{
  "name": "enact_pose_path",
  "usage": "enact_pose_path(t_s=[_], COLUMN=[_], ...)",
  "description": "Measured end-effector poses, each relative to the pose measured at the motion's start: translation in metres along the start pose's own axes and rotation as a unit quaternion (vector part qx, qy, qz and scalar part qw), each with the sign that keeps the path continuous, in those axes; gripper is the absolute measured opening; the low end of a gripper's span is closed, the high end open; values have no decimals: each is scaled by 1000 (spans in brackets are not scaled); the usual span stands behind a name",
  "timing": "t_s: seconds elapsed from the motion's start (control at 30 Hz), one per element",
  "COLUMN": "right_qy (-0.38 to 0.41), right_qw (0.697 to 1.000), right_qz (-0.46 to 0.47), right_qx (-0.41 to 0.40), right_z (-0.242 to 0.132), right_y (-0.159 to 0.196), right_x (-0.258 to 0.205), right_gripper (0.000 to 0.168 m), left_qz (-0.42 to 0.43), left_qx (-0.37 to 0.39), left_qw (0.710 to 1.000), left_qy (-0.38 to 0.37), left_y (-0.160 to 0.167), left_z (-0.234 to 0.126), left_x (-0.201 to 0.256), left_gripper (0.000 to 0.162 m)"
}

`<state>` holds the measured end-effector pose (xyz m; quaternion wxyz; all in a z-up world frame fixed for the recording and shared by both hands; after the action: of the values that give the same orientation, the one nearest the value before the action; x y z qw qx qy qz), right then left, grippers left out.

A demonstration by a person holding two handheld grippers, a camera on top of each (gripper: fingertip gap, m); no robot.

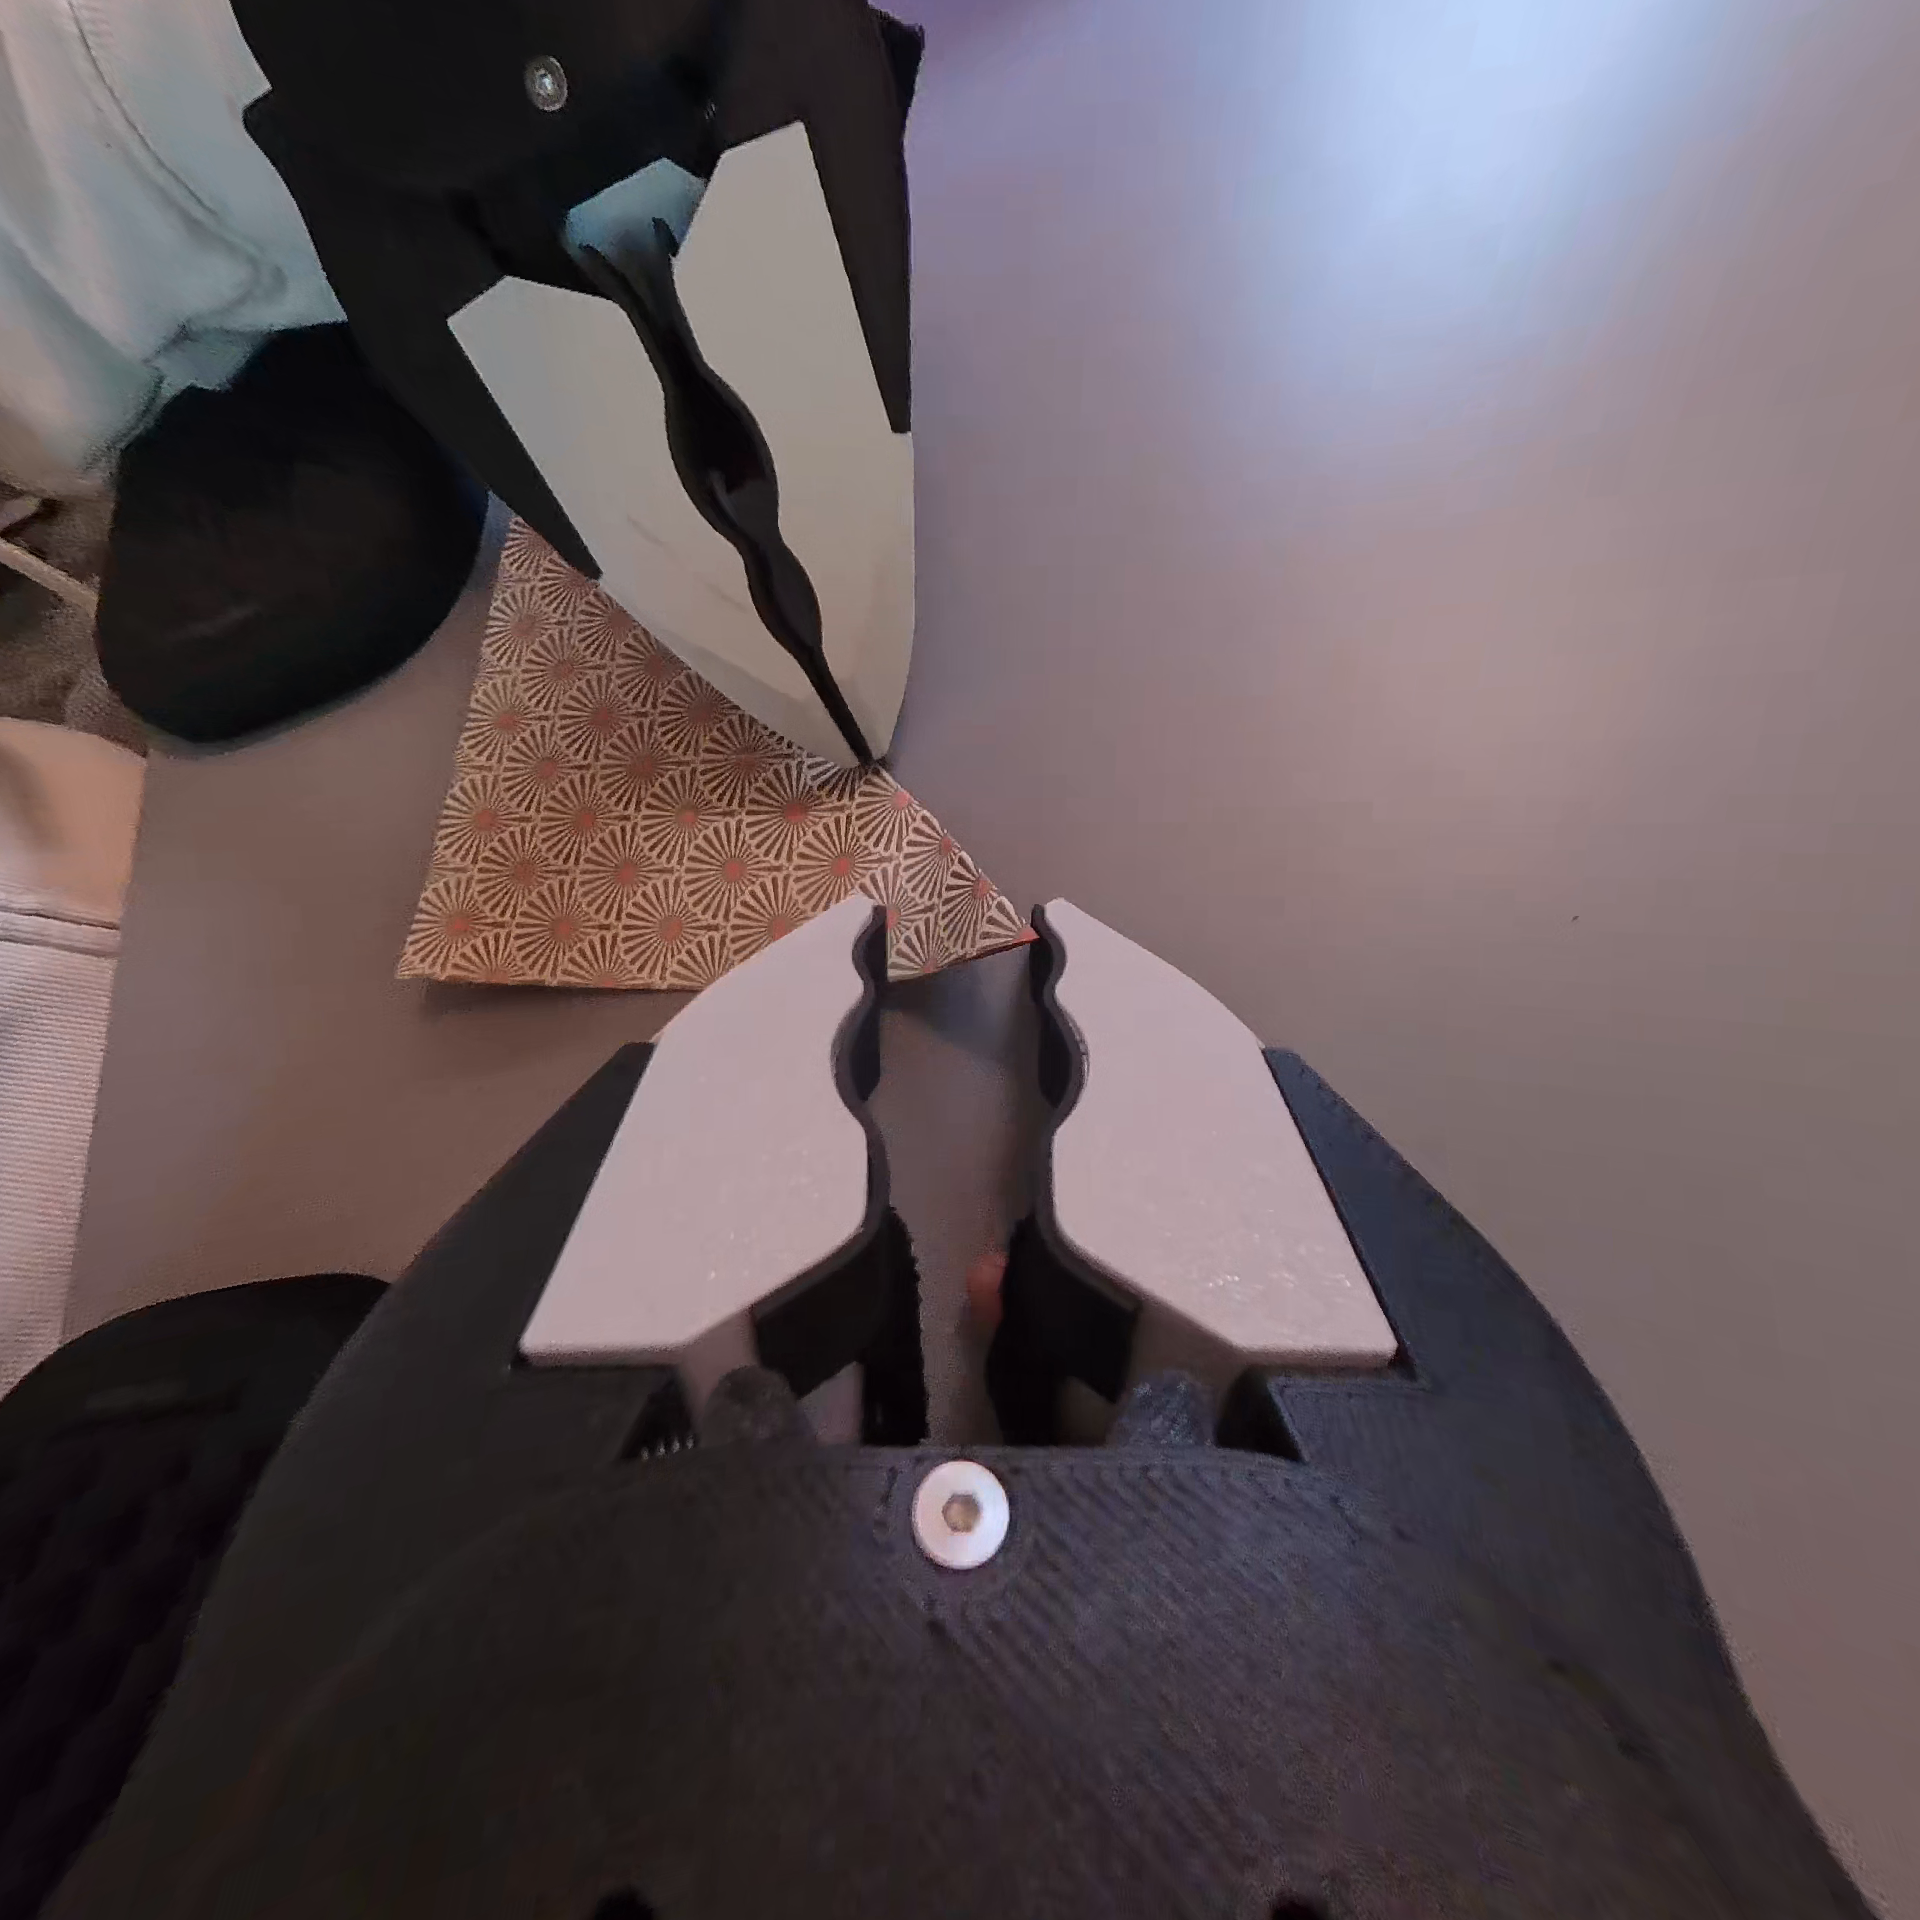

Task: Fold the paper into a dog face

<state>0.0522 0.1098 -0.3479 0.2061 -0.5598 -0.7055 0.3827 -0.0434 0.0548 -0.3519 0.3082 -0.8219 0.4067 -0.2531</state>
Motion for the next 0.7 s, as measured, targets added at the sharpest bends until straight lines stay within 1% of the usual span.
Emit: enact_pose_path(t_s=[0.03, 0.2, 0.37, 0.43, 0.5, 0.57, 0.7], right_qy=[-3, -16, -46, -55, -40, -32, -21], right_qw=[1000, 999, 996, 996, 998, 999, 999], right_qz=[7, 41, 69, 61, 42, 30, 27], right_qx=[3, 6, 17, 29, 39, 30, 23], right_z=[0, -2, -2, -2, -4, -3, -2], right_y=[1, 3, 3, -1, -5, -5, -3], right_x=[0, 1, -1, -3, -4, -5, -4], right_gripper=[26, 19, 12, 1, 0, 0, 0], left_qz=[0, 2, 6, 7, 7, 11, 14], left_qx=[0, 1, 2, 2, 2, 2, 17], left_qw=[1000, 1000, 1000, 1000, 1000, 1000, 1000], left_qy=[0, -1, -5, -5, -3, 1, 12], left_y=[0, 0, 0, 0, 0, 1, 0], left_z=[0, 0, 0, 0, -1, -1, -6], left_x=[0, 0, 1, 1, 1, 1, 3], left_gripper=[1, 1, 1, 1, 1, 1, 1])
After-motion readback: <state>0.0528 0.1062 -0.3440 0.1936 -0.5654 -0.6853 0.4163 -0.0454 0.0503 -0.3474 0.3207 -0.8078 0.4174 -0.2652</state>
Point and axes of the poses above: each gripper's, where its closed fingertips meet, z out along the fingers, y out of its underside, x = y × z across the jaws, the point moved 5 cm from there along -z, back along the fingers, and after that the axes turned 11 degrees about -z, right-handed, at the moved point
